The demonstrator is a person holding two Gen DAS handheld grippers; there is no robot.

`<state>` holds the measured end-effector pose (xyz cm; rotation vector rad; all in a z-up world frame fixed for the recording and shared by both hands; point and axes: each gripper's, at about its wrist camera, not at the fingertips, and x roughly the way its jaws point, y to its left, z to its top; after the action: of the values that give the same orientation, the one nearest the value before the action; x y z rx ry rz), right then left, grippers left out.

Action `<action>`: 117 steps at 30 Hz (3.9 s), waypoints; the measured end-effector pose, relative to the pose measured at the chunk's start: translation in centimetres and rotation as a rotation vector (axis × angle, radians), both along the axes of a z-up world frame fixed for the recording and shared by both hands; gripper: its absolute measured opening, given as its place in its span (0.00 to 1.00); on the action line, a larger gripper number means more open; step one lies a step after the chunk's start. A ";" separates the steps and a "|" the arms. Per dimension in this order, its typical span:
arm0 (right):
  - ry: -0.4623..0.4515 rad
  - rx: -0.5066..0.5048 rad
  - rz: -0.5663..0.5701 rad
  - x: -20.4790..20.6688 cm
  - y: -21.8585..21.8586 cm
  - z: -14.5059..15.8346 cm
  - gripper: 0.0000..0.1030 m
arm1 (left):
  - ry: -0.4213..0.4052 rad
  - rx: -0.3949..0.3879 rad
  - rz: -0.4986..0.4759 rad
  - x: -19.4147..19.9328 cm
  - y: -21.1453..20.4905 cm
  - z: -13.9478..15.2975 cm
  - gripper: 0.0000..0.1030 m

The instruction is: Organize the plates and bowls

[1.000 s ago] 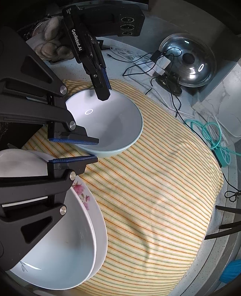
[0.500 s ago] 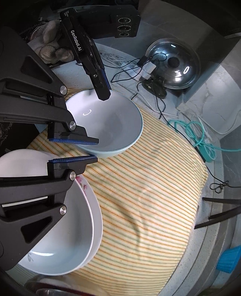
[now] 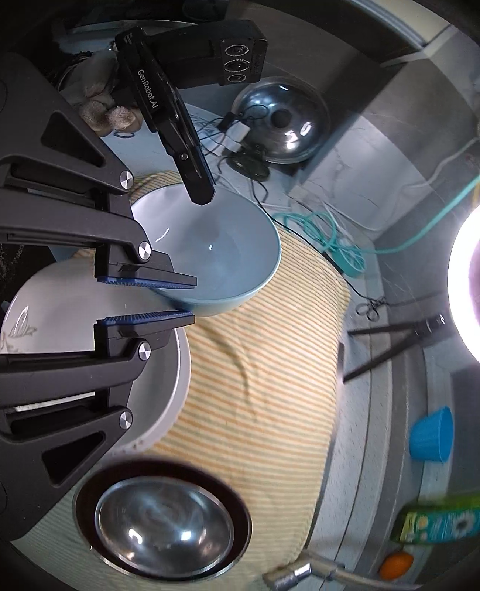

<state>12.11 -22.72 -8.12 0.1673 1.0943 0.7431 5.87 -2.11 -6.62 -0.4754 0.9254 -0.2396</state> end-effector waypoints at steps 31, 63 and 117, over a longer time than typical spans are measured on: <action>0.059 -0.049 -0.371 2.2 -17.7 -3.1 0.12 | 0.069 0.036 -0.359 8.9 -16.8 -2.6 0.21; 0.047 -0.040 -0.415 1.9 -19.7 -4.5 0.50 | 0.066 0.104 -0.364 9.4 -16.4 -2.9 0.25; 0.219 0.127 -0.442 2.0 -21.7 -9.4 0.15 | 0.186 0.106 -0.337 10.5 -15.9 -7.2 0.09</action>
<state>14.15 -44.46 -17.52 0.5906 1.1636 0.4009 16.33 -18.00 -13.81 -0.2441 1.1940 -0.4553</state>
